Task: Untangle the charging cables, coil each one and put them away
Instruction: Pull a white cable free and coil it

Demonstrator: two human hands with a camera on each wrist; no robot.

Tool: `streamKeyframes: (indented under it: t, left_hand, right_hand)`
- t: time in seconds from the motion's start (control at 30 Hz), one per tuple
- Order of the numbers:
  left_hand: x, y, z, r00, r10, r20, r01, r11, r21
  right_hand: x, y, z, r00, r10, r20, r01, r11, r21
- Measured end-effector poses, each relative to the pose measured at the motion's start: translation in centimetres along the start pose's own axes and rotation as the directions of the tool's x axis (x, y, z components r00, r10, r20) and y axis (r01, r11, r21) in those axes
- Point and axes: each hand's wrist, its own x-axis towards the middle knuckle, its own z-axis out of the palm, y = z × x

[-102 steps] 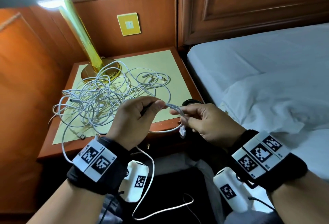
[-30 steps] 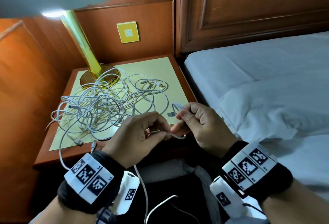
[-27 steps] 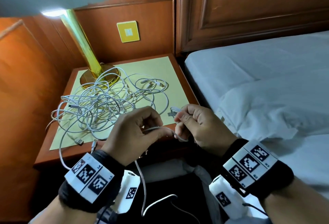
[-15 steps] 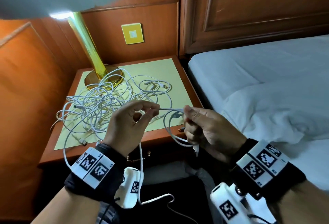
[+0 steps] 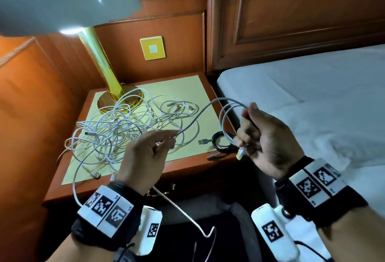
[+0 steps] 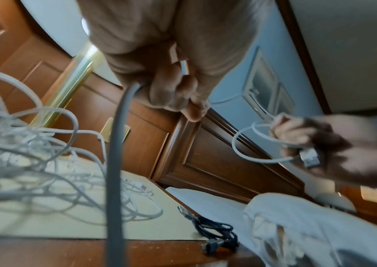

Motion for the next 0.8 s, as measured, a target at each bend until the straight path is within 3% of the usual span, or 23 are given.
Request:
streamKeyframes:
  t: [0.07,0.2,0.23,0.3,0.43,0.63,0.8]
  left_hand:
    - [-0.3,0.2,0.5,0.993,0.107,0.041,-0.111,0.988,0.11]
    - [-1.6,1.0,1.9,0.94,0.115,0.321,-0.165,0.977,0.133]
    - [-1.8,1.2,2.1,0.929,0.135,0.345,-0.185,0.976,0.116]
    - [-1.9,1.5,2.1,0.945,0.159,0.286,-0.19,0.978,0.086]
    - [-0.7,1.2,0.8,0.997,0.067,0.044,-0.072,0.988,0.136]
    - [-0.5,0.7,0.2,0.991,0.128,-0.023,-0.12,0.968,0.221]
    - [-0.1,0.1,-0.5,0.982,0.084,-0.171,-0.053,0.983,0.176]
  right_hand:
    - [-0.4,0.9,0.5,0.998,-0.038,0.052,0.044,0.992,-0.12]
    - [-0.9,1.3,1.3,0.986,-0.142,0.085,0.16,0.948,-0.277]
    - [-1.1,1.4,1.3,0.987,-0.149,0.061,0.161,0.947,-0.278]
    - [-1.0,1.4,1.2,0.99,-0.142,-0.004,0.137,0.964,-0.226]
    - [-0.8,1.2,1.0,0.996,-0.084,-0.037,0.074,0.973,-0.218]
    - [-0.7,1.6,1.2,0.985,-0.174,-0.007,0.168,0.961,-0.222]
    - [-1.3,1.6,1.3,0.96,-0.269,0.078,0.275,0.858,-0.434]
